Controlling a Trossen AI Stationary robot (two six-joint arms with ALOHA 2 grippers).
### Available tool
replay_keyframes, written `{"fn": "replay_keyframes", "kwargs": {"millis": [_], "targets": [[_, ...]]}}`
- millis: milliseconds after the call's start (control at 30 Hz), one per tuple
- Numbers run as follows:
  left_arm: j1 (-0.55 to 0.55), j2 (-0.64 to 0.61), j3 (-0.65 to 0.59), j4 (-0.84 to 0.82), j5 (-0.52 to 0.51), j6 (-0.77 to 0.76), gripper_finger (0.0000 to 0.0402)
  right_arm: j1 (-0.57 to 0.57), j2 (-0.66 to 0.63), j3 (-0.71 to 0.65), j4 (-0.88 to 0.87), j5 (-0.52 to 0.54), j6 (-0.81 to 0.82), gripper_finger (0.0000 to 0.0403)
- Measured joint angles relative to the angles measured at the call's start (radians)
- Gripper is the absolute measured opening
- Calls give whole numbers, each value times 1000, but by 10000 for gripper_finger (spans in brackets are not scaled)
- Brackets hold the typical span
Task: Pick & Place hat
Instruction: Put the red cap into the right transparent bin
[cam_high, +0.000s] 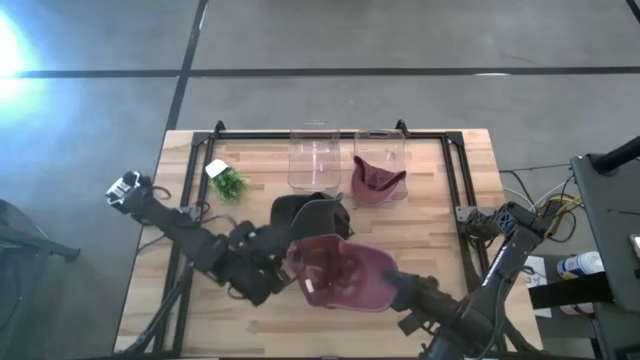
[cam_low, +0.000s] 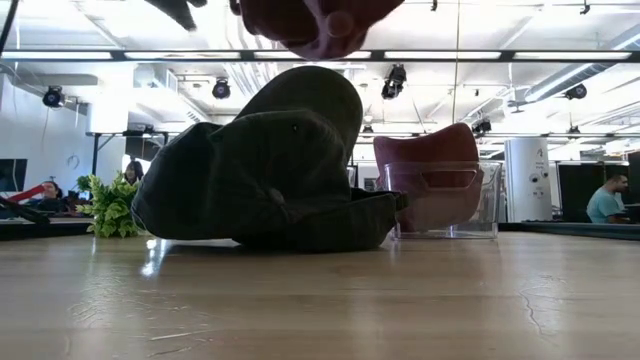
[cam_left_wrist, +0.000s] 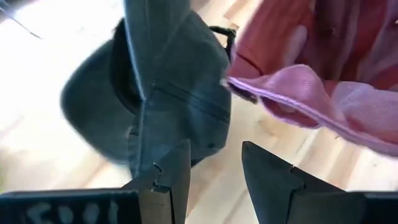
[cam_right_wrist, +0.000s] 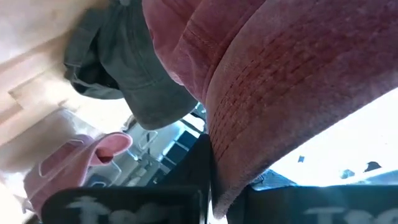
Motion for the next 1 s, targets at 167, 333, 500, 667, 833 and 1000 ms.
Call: {"fn": "replay_keyframes", "kwargs": {"millis": [167,333,500,667,833,1000], "targets": [[53,-38,-132,318,40,157,138,0,-2,0,8,-2,3,13],[98,-67,-204,742,87,433,138,-2,-2,-10,12,-45,3,13],[128,-32,-216,881,208,501,138,-31,-2,-34,48,-47,-1,13],[134,35,-216,899,255,492,138,-80,-2,-65,170,-1,-44,13],[130,84,-193,943,307,494,138,-119,-2,-84,284,-1,-85,13],[130,128,-149,983,356,584,138,-142,-2,-123,396,1,-157,13]]}}
